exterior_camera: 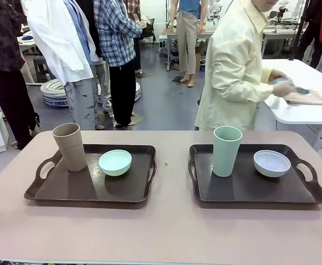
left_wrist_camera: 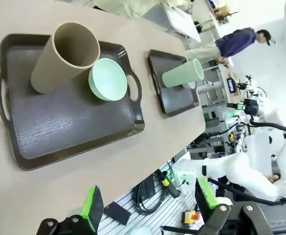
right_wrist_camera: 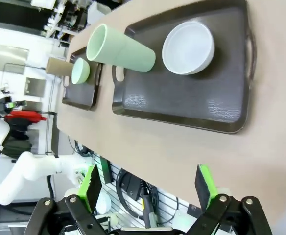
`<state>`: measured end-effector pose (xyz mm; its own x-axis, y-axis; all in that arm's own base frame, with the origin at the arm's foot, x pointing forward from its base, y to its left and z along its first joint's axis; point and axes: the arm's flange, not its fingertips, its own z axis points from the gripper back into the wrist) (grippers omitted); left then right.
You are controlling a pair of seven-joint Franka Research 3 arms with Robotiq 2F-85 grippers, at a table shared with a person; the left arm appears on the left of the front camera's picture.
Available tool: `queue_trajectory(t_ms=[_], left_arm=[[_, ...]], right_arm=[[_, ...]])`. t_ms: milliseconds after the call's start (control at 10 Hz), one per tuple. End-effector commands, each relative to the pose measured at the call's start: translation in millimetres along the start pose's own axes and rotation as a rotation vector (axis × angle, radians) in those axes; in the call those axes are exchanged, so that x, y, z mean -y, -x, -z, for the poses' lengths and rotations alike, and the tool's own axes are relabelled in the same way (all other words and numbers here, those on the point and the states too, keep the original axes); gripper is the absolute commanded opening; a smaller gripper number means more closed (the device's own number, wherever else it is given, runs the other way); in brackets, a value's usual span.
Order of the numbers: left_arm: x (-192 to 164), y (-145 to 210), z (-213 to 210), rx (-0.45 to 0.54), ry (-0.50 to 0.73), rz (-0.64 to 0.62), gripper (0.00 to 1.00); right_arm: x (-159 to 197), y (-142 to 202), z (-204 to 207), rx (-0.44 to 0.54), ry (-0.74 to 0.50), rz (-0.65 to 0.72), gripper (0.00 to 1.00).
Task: Set up a tray with a mat and arrange the tableware.
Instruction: Pick up the Picnic Bowl and Reusable plastic cup from the Handle tray in front of the human's position and hold them in the air.
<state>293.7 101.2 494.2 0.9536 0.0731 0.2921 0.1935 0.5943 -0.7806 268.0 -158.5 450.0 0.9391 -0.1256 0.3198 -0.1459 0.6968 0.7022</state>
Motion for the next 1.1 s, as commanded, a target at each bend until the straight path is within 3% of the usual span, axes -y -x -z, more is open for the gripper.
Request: queue_trajectory(t_ms=[0, 100, 200, 1000], left_arm=[[4, 2, 39, -0.039, 0.0, -0.004, 1.0], [10, -5, 46, -0.058, -0.049, 0.018, 1.0], [0, -5, 13, -0.023, 0.003, -0.018, 1.0], [0, -5, 13, -0.023, 0.003, -0.018, 1.0]], right_arm=[[-2, 22, 21, 0.023, -0.038, -0.015, 1.0], [0, 0, 0, 0.0, 0.0, 0.0, 1.0], [0, 0, 0, 0.0, 0.0, 0.0, 1.0], [0, 0, 0, 0.0, 0.0, 0.0, 1.0]])
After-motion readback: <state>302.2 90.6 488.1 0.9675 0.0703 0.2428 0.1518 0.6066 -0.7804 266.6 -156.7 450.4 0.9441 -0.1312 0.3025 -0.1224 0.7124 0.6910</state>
